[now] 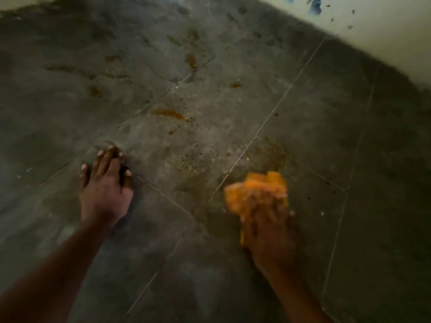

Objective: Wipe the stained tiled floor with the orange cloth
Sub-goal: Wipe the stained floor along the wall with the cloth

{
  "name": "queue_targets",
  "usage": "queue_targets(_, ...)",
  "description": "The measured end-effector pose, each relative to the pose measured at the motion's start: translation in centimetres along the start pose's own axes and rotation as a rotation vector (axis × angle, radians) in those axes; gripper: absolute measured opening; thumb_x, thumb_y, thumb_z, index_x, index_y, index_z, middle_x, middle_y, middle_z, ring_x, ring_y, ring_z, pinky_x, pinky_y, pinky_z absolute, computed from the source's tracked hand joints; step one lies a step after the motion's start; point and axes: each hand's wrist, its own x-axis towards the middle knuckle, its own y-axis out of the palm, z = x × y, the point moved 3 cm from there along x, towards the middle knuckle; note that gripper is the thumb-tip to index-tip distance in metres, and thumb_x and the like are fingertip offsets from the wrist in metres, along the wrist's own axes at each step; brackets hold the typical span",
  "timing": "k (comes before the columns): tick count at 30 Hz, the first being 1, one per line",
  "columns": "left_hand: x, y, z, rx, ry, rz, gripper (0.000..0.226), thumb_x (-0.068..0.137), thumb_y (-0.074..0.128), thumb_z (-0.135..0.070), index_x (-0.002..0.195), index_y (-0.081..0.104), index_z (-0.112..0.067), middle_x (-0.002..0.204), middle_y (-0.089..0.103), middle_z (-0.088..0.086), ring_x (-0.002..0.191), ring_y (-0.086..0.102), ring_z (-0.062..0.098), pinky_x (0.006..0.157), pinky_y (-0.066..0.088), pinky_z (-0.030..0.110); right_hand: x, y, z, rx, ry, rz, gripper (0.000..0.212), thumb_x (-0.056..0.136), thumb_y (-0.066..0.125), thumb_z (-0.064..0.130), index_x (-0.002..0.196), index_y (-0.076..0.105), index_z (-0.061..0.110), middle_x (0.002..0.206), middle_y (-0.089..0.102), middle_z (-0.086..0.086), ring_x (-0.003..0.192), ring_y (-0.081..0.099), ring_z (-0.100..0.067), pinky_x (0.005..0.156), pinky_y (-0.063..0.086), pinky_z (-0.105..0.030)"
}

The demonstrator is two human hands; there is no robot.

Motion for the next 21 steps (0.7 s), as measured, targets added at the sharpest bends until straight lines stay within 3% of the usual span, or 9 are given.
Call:
queue_targets(2, 0.1, 0.3, 0.2, 0.02, 0.007, -0.013, 0.06, 0.098, 0.035, -0.039, 0.149, 0.05, -0.011, 0.167, 0.038, 0.01, 0.158, 0.028, 0.028, 0.129, 0.011, 0.053, 5.2, 0.2, 0.3, 0.025, 0.309, -0.016, 0.065, 0.099, 0.026, 0.062, 0.159, 0.035, 0.039, 0.171, 0.025, -0.002, 0.157, 0.022, -0.038, 0.124, 0.018, -0.064)
queue_targets(3, 0.3, 0.3, 0.3, 0.027, 0.011, -0.018, 0.059, 0.098, 0.036, -0.038, 0.148, 0.051, -0.012, 0.167, 0.039, 0.01, 0.158, 0.029, 0.029, 0.129, 0.012, 0.054, 7.7, 0.4, 1.9, 0.074, 0.375, 0.013, 0.065, 0.1, 0.025, 0.063, 0.161, 0.03, 0.041, 0.173, 0.019, -0.001, 0.159, 0.015, -0.038, 0.125, 0.012, -0.063)
queue_targets(5, 0.5, 0.3, 0.1, 0.039, 0.012, -0.028, 0.058, 0.098, 0.035, -0.04, 0.146, 0.052, -0.013, 0.167, 0.039, 0.008, 0.158, 0.03, 0.027, 0.128, 0.014, 0.055, 10.8, 0.8, 5.7, 0.146, 0.313, 0.054, 0.063, 0.101, 0.026, 0.061, 0.161, 0.027, 0.042, 0.174, 0.012, 0.003, 0.16, 0.009, -0.036, 0.126, 0.006, -0.061)
queue_targets(8, 0.4, 0.3, 0.0, 0.054, 0.0, -0.042, 0.059, 0.098, 0.034, -0.041, 0.148, 0.052, -0.016, 0.168, 0.038, 0.006, 0.158, 0.03, 0.026, 0.128, 0.016, 0.055, 8.6, 0.5, 9.2, 0.152, -0.055, 0.031, 0.061, 0.099, 0.029, 0.061, 0.158, 0.032, 0.046, 0.173, 0.018, 0.007, 0.16, 0.012, -0.032, 0.127, 0.012, -0.058)
queue_targets(10, 0.3, 0.2, 0.0, 0.047, -0.011, -0.033, 0.06, 0.098, 0.033, -0.043, 0.149, 0.051, -0.018, 0.169, 0.036, 0.003, 0.158, 0.028, 0.024, 0.128, 0.016, 0.055, 4.7, 0.2, 7.6, 0.122, -0.221, 0.072, 0.058, 0.1, 0.029, 0.067, 0.157, 0.025, 0.056, 0.173, 0.015, 0.011, 0.161, 0.009, -0.026, 0.126, 0.014, -0.055)
queue_targets(13, 0.4, 0.5, 0.4, 0.046, -0.002, -0.008, 0.059, 0.099, 0.033, -0.044, 0.15, 0.049, -0.02, 0.17, 0.033, 0.001, 0.159, 0.025, 0.021, 0.128, 0.014, 0.052, 4.6, 0.6, 0.8, 0.059, -0.056, 0.136, 0.061, 0.095, 0.02, 0.077, 0.153, 0.006, 0.065, 0.174, 0.01, 0.012, 0.161, 0.005, -0.028, 0.124, 0.008, -0.06)
queue_targets(17, 0.6, 1.1, 1.1, 0.074, 0.015, -0.021, 0.055, 0.101, 0.035, -0.044, 0.15, 0.046, -0.024, 0.171, 0.032, -0.002, 0.16, 0.024, 0.019, 0.127, 0.013, 0.051, 11.6, 0.2, -2.6, 0.137, 0.462, 0.097, 0.066, 0.098, 0.025, 0.074, 0.16, 0.015, 0.053, 0.175, 0.005, 0.003, 0.16, -0.001, -0.035, 0.124, 0.001, -0.066)
queue_targets(19, 0.8, 1.2, 1.1, 0.08, 0.012, -0.007, 0.047, 0.106, 0.039, -0.038, 0.15, 0.046, -0.024, 0.171, 0.03, -0.002, 0.16, 0.023, 0.019, 0.127, 0.014, 0.053, 13.8, 0.1, 0.1, 0.172, 0.438, 0.1, 0.066, 0.1, 0.03, 0.07, 0.161, 0.018, 0.048, 0.175, 0.004, 0.004, 0.16, -0.002, -0.036, 0.126, -0.001, -0.063)
queue_targets(21, 1.0, 1.1, 1.0, 0.08, -0.007, 0.009, 0.044, 0.108, 0.044, -0.033, 0.15, 0.046, -0.023, 0.172, 0.029, -0.002, 0.16, 0.023, 0.02, 0.126, 0.016, 0.057, 13.3, 0.1, 2.8, 0.148, 0.188, 0.081, 0.061, 0.101, 0.035, 0.064, 0.159, 0.028, 0.046, 0.174, 0.013, 0.005, 0.16, 0.005, -0.035, 0.126, 0.002, -0.06)
